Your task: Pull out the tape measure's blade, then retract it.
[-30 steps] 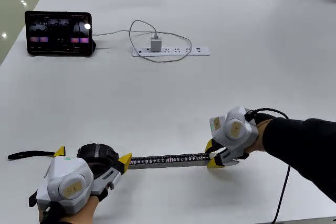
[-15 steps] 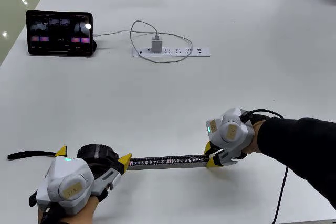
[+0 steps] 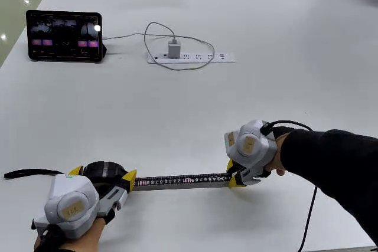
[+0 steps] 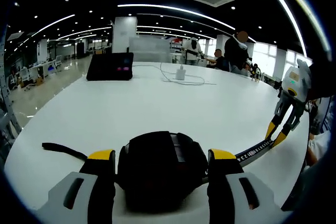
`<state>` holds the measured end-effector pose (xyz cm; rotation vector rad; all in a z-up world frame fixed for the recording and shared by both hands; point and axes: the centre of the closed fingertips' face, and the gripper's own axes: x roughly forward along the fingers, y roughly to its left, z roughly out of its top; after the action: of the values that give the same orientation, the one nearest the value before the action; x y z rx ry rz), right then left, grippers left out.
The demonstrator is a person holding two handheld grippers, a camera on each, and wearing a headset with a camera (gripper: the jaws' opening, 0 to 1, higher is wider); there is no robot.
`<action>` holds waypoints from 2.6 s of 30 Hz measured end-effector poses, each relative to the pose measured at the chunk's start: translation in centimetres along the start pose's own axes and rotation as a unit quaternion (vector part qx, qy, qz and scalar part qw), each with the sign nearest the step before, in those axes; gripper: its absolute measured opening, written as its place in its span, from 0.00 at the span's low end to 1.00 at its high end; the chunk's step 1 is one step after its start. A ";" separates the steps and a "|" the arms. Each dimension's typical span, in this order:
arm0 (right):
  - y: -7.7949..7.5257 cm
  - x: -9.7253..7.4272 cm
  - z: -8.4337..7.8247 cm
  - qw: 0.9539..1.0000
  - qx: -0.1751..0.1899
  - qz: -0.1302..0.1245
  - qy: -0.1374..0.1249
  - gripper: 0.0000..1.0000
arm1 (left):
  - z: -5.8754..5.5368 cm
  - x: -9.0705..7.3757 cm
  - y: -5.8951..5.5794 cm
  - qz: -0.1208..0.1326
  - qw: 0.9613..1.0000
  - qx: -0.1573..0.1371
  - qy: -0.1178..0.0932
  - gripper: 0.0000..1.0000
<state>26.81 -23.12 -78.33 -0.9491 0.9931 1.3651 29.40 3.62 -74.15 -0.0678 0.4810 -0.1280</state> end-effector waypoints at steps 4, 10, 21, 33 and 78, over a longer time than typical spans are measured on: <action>0.0 0.0 -0.1 1.000 0.003 -0.002 -0.001 0.10 | 0.1 0.0 -0.6 -0.008 1.000 0.021 -0.001 0.64; 0.0 -0.1 -0.1 1.000 0.000 0.000 -0.009 0.10 | -0.2 0.0 -0.4 -0.002 1.000 0.027 0.014 0.62; -0.1 0.0 0.1 1.000 0.019 0.000 -0.016 0.10 | -0.2 0.1 -0.4 -0.005 0.999 0.033 0.014 0.61; 0.0 0.0 0.4 1.000 0.025 0.010 -0.007 0.10 | -0.2 0.1 -0.4 -0.015 0.999 0.039 0.013 0.61; -0.1 0.5 1.6 1.000 0.008 -0.002 -0.012 0.10 | -0.2 0.0 -0.5 -0.026 0.998 0.049 0.008 0.61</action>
<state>26.88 -21.42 -78.32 -0.9199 0.9834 1.3600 29.25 3.08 -74.26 0.0162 0.4883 -0.2037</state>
